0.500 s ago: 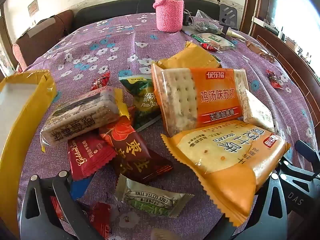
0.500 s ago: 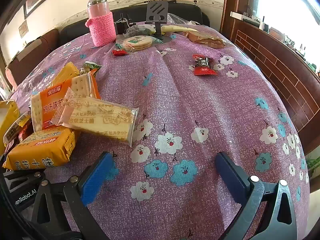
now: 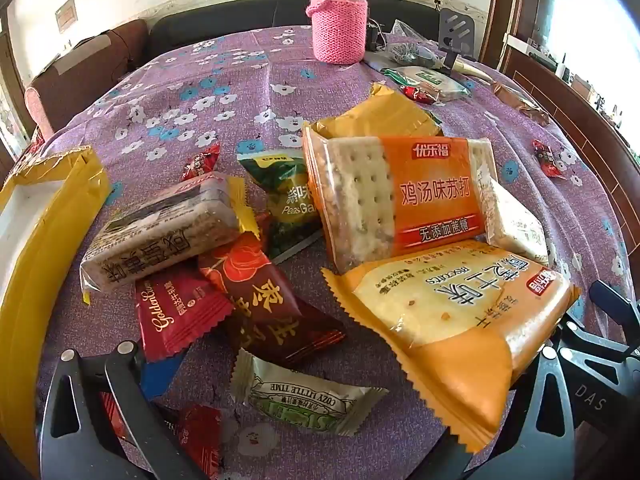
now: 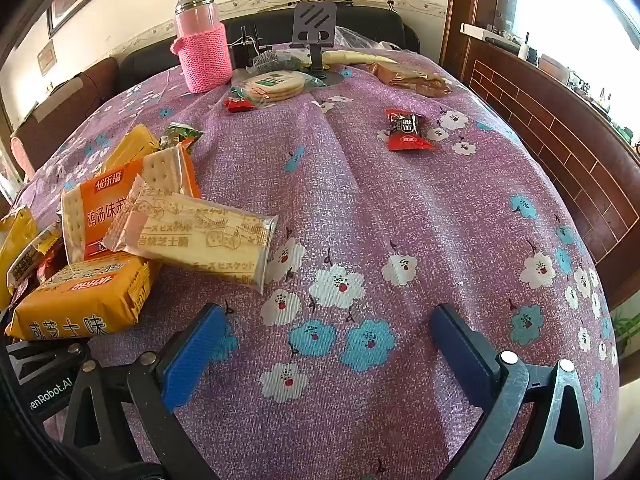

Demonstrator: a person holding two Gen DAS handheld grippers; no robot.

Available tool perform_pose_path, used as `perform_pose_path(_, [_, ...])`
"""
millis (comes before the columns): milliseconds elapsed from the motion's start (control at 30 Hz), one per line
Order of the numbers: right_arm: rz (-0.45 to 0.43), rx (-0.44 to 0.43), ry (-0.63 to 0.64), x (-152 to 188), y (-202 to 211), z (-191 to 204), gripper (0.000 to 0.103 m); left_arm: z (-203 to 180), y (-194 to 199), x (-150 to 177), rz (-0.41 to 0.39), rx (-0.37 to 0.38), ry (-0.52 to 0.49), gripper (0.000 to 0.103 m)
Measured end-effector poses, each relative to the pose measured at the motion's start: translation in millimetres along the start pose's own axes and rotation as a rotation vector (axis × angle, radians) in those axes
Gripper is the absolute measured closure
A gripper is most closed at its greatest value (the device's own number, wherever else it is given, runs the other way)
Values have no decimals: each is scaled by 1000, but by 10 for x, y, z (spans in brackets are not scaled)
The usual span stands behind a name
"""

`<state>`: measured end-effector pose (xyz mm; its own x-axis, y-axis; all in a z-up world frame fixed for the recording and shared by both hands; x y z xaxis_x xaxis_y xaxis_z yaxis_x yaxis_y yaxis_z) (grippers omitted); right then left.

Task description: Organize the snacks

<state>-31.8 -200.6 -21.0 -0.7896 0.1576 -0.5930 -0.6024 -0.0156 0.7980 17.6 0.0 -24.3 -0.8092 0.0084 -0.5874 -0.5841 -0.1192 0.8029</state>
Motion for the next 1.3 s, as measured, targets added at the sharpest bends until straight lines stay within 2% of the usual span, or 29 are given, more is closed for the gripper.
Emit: perform_pose_path(1300, [-1,2,-3,-2,1,2,0,5,10,1,6,-7,9,0])
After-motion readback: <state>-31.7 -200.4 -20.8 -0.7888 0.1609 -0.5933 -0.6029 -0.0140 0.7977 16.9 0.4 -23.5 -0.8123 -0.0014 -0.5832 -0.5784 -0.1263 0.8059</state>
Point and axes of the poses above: each gripper's, at about its wrist camera, not at the fingertips, and y roughly against the way its jaws point, z to its left, x to its underside, the point moved 3 cm from there along -y, roughly the way its jaws point, and after that the axes turned 7 degrees about -x, right-handed, at the moved point
